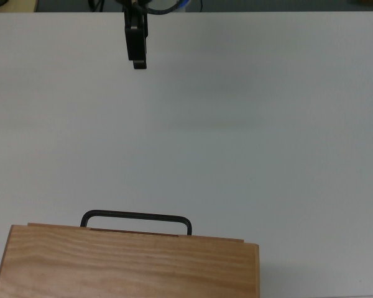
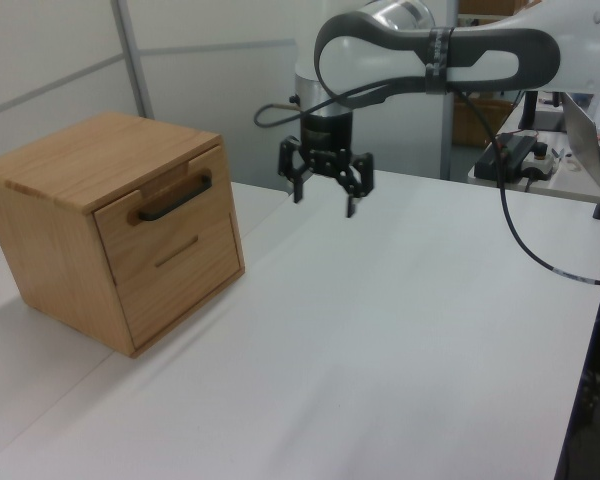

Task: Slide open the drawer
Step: 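Move the open gripper toward the black handle of the upper drawer, then lower the gripper onto the black bar handle and close on it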

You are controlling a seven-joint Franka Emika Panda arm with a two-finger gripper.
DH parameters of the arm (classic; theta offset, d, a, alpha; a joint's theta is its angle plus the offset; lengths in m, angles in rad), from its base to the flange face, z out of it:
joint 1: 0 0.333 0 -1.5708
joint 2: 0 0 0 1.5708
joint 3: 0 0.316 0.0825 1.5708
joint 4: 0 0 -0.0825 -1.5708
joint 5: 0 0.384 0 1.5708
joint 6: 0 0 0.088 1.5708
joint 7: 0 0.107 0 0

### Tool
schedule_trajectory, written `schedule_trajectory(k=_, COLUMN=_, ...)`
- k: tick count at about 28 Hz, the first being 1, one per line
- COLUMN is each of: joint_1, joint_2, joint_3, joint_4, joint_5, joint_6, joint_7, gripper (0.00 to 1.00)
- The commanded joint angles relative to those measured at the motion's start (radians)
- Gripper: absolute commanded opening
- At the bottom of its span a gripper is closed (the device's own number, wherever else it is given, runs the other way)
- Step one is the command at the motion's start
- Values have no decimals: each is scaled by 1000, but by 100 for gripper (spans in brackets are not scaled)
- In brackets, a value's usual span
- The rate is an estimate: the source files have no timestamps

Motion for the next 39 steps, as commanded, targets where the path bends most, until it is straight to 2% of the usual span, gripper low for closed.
schedule_trajectory(k=1, joint_1=12, joint_2=21, joint_3=-2, joint_4=-34, joint_5=19, joint_6=160, joint_7=118, gripper=100)
schedule_trajectory(k=8, joint_1=30, joint_2=75, joint_3=1, joint_4=-42, joint_5=18, joint_6=377, joint_7=187, gripper=100)
schedule_trajectory(k=14, joint_1=35, joint_2=165, joint_3=1, joint_4=-48, joint_5=18, joint_6=685, joint_7=187, gripper=100)
schedule_trajectory(k=20, joint_1=30, joint_2=250, joint_3=1, joint_4=-39, joint_5=15, joint_6=920, joint_7=183, gripper=100)
schedule_trajectory(k=29, joint_1=26, joint_2=343, joint_3=1, joint_4=-33, joint_5=12, joint_6=1155, joint_7=173, gripper=100)
schedule_trajectory(k=32, joint_1=26, joint_2=383, joint_3=0, joint_4=-3, joint_5=7, joint_6=1215, joint_7=173, gripper=100)
schedule_trajectory(k=35, joint_1=26, joint_2=429, joint_3=-3, joint_4=35, joint_5=4, joint_6=1246, joint_7=172, gripper=94)
schedule_trajectory(k=39, joint_1=24, joint_2=471, joint_3=-7, joint_4=70, joint_5=2, joint_6=1316, joint_7=164, gripper=94)
